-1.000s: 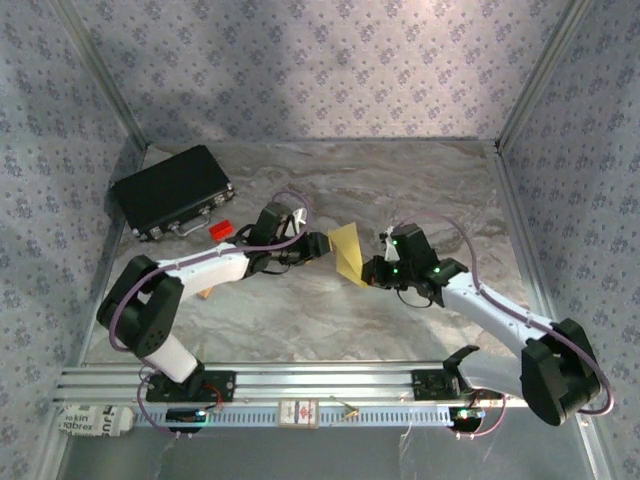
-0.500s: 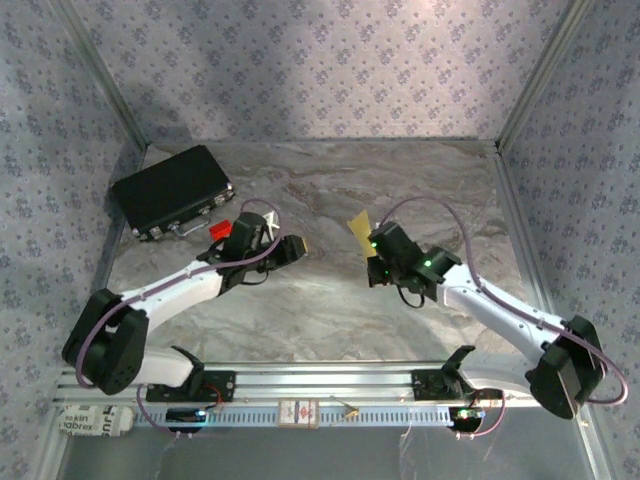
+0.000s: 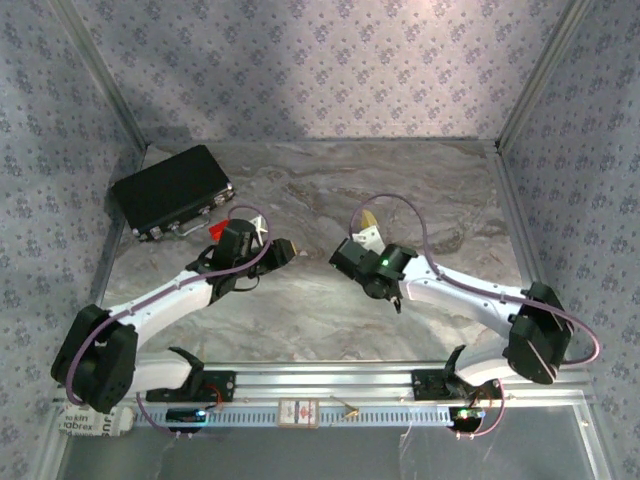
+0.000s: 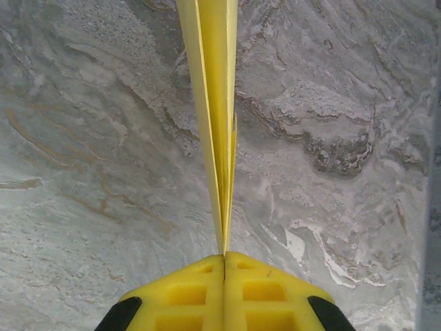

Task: Fold a paper plane with a square sheet of paper (pick it up from the middle)
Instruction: Turn over the paper at the center of the table.

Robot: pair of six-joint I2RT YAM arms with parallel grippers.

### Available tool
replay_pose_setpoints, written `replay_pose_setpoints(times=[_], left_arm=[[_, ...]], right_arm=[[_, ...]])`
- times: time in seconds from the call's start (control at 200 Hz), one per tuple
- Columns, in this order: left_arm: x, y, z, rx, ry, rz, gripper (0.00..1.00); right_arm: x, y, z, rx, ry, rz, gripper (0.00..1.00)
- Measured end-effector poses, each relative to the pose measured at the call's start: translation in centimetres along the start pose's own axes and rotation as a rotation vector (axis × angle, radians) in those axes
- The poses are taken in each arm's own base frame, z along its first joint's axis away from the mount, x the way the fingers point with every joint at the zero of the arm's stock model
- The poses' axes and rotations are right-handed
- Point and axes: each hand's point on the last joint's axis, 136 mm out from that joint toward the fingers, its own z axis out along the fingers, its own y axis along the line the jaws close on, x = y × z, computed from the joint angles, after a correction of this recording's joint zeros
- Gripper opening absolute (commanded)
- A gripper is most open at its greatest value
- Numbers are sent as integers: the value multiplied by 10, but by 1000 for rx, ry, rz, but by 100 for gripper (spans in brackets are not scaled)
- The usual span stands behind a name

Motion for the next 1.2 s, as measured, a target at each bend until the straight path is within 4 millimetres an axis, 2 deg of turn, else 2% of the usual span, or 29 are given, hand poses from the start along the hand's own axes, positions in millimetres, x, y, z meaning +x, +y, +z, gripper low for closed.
replay_pose_setpoints(times=[0.525,0.725,0.959,1.199], left_arm=[[-10,5,-13,-24,-60,-9,39],[-8,10,-12,-36,-55,-14,39],[-10,12,-13,-39,-60,-22,39],[-8,15,-14,-41,-62,-28,39]], right_arm=[[13,15,18,53,69,-92,0],[21,24,28,67,108,-129,1],[26,45,33,-8,144,-121,3],[29,76,39,-114,176,-113,7]])
